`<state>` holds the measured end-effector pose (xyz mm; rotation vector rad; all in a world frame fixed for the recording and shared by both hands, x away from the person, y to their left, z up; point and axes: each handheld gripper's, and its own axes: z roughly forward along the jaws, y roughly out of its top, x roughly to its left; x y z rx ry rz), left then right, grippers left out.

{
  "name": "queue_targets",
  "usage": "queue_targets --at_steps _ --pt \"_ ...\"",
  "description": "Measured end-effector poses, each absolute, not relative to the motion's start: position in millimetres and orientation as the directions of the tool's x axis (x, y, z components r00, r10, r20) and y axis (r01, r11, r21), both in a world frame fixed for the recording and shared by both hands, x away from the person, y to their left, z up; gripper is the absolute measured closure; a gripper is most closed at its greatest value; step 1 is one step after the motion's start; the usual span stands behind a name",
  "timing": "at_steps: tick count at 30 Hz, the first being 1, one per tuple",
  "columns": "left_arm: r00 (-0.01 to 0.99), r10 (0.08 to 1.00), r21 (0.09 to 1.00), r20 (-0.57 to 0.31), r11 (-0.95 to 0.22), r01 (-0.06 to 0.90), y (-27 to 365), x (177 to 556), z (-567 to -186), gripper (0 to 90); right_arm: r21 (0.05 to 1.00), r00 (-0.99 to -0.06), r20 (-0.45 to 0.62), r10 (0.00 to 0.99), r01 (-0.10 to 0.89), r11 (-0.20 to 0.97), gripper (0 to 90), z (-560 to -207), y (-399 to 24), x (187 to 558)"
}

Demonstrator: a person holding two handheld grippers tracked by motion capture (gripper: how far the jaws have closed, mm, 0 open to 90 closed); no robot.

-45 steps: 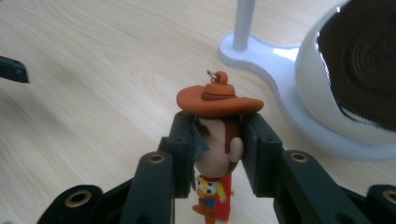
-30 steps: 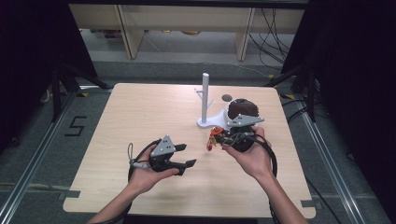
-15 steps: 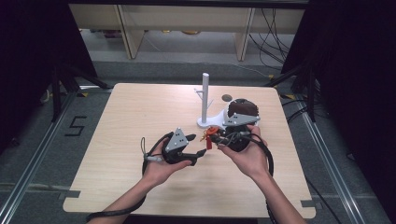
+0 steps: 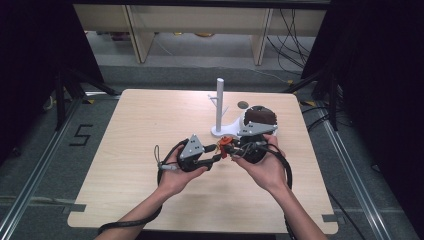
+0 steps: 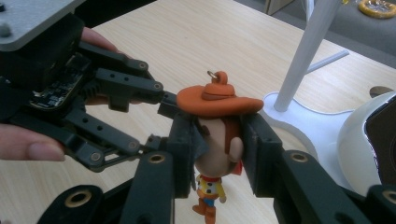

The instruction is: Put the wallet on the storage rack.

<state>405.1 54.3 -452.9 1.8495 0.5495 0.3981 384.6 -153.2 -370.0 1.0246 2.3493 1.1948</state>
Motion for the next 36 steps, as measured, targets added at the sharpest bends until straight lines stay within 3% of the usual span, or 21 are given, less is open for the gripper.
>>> queue_targets --at_steps 9,13,21,32,36 --pt "0.841 0.540 0.935 0.004 -0.301 0.188 53 408 -455 68.3 0.798 -0.706 0.032 0.707 0.444 0.407 68.2 -368 -154 383" --pt "0.835 0.550 0.930 -0.004 -0.304 0.205 54 407 -453 80.9 0.806 -0.706 0.030 0.708 0.436 0.401 68.2 -369 -153 382" --pt "0.821 0.571 0.919 -0.011 -0.317 0.232 58 404 -448 83.6 0.800 -0.706 0.047 0.707 0.450 0.397 68.2 -368 -153 380" --pt "0.765 0.639 0.924 0.083 -0.337 0.181 74 409 -433 83.9 0.799 -0.725 0.083 0.684 0.458 0.389 67.3 -378 -154 379" --pt "0.741 0.663 0.923 0.112 -0.345 0.169 79 413 -428 84.2 0.816 -0.748 0.099 0.656 0.438 0.377 59.3 -384 -154 380"
